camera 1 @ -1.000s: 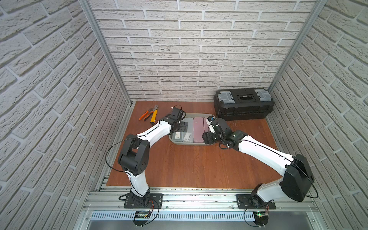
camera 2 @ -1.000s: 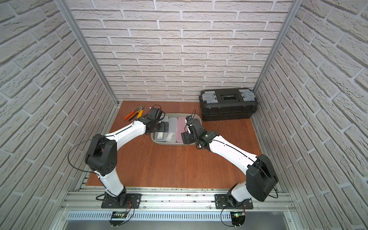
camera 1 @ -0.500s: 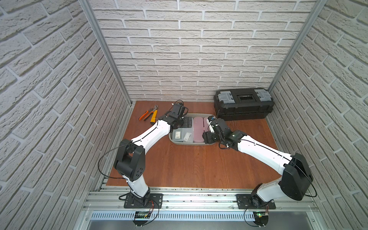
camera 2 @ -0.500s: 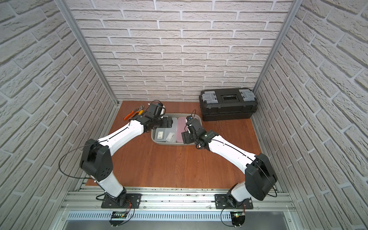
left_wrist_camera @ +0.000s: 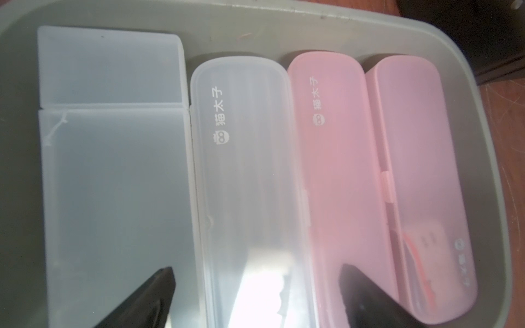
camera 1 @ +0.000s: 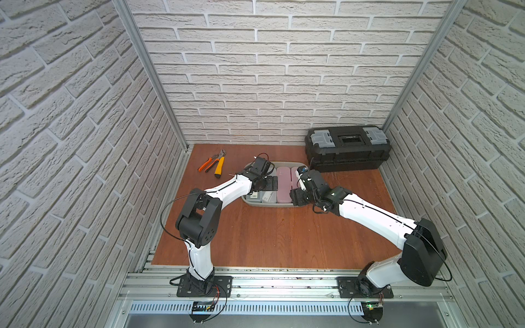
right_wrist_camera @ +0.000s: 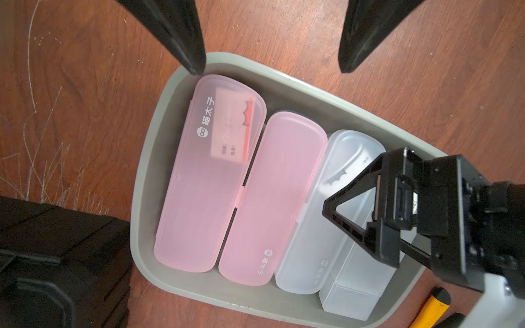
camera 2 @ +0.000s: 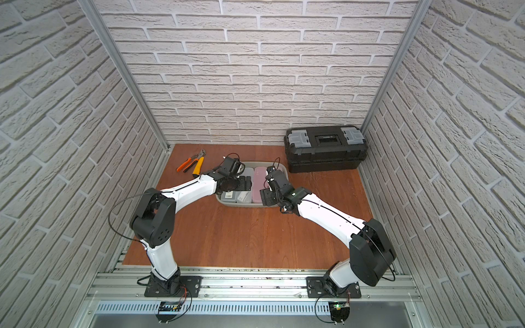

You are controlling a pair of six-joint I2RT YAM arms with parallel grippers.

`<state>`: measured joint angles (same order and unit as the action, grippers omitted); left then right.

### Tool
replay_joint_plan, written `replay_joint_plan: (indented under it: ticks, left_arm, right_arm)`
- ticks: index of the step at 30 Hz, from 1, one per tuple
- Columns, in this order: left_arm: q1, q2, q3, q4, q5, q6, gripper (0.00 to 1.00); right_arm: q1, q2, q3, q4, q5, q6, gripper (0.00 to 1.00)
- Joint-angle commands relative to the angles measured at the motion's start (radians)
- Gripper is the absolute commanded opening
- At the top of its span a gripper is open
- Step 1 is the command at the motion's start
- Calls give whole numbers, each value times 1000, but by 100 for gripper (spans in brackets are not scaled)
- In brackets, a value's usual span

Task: Put the pencil case into the storage box
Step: Place the pencil case at the storage box, then reset both arms

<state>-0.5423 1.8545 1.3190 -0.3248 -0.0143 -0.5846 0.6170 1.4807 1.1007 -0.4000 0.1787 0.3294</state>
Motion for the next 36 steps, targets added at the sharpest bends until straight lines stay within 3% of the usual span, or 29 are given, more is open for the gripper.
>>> replay_joint_plan:
  ticks: [1, 8, 13, 18, 23, 26, 32, 36]
  left_arm:
    - [-3, 3, -40, -4, -23, -10, 96]
    - [-4, -39, -33, -13, -28, 5, 98]
    - [-12, -151, -26, 19, -43, 97, 99]
    - [-24, -327, -71, 67, -180, 240, 99]
    - [-10, -515, -264, 188, -384, 388, 99]
    - [40, -571, -358, 162, -529, 369, 98]
    - [182, -716, -648, 336, -640, 350, 98]
    - [290, -826, -799, 436, -646, 353, 98]
  right_arm:
    - [-7, -21, -6, 30, 4, 9, 78]
    - [-6, -14, 0, 36, -1, 5, 78]
    - [-8, -39, -1, 36, 93, 8, 92]
    - [-42, -92, -22, 47, 228, 20, 100]
    - [-141, -153, -86, 71, 291, 6, 100]
    - [-216, -170, -143, 86, 310, -51, 100]
    - [-425, -269, -345, 219, 285, -50, 100]
    - [-512, -335, -478, 369, 281, -84, 100]
